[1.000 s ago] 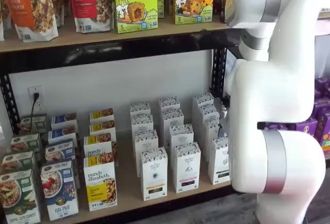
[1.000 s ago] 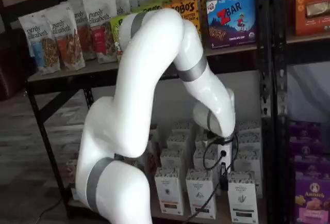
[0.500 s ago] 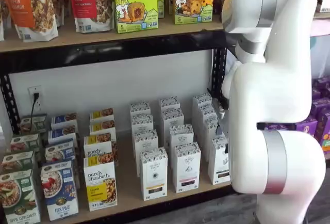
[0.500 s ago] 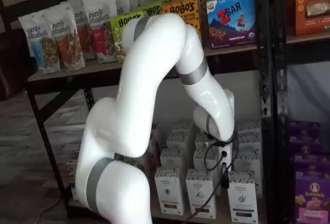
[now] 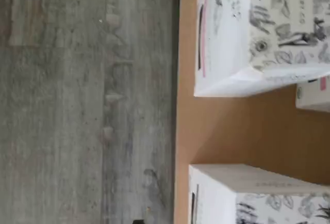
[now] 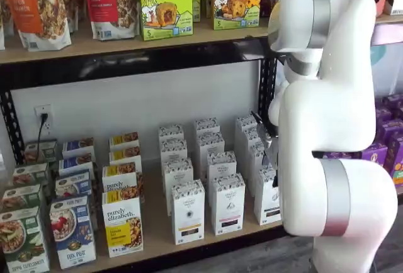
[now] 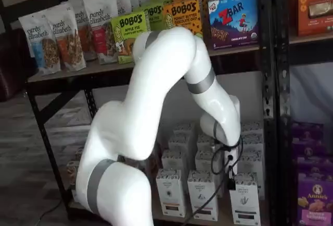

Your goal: Pick up the white box with a green strip in the middle, on the bottom shelf, the sixth box from the left

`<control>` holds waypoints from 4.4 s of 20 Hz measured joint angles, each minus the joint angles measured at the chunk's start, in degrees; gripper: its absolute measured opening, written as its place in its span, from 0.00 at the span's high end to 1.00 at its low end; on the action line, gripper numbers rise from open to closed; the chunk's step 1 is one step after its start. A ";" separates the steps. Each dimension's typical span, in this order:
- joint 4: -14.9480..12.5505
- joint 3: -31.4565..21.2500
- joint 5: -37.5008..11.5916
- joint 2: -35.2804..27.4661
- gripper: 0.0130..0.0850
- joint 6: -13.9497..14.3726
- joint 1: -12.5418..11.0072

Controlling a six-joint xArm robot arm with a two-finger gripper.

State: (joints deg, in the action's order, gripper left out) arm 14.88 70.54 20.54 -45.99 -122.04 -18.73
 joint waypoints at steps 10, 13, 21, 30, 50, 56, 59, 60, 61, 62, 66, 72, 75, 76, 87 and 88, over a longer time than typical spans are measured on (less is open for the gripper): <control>-6.43 8.73 0.78 -7.37 0.00 5.52 -0.38; -6.63 10.45 0.44 -9.10 0.00 5.73 -0.33; -11.65 14.61 0.66 -13.11 0.00 10.63 0.04; -16.05 17.81 2.33 -15.23 0.06 14.41 -0.21; -18.26 18.82 4.68 -14.57 0.44 15.68 -0.89; -20.13 16.91 3.79 -13.57 0.44 17.52 -0.74; -20.82 15.16 2.83 -12.65 0.44 18.19 -0.71; -21.32 14.35 2.41 -12.25 0.44 18.64 -0.71; -21.90 13.41 1.96 -11.78 0.44 19.18 -0.71; -22.70 12.42 1.63 -11.28 0.44 19.94 -0.72; -25.69 8.17 0.27 -9.13 0.44 22.74 -0.79; -28.02 -0.13 -2.06 -4.15 0.44 25.26 -0.66; -30.20 -4.66 -3.32 -1.01 0.44 27.48 -0.59; -30.84 -6.46 -3.70 0.36 0.44 28.15 -0.56; -28.72 -25.16 -4.03 18.14 0.44 26.68 -0.09; -28.44 -26.33 -3.76 19.70 0.44 26.43 -0.05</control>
State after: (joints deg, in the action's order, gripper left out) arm -13.56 44.21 16.78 -26.28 -95.61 -18.78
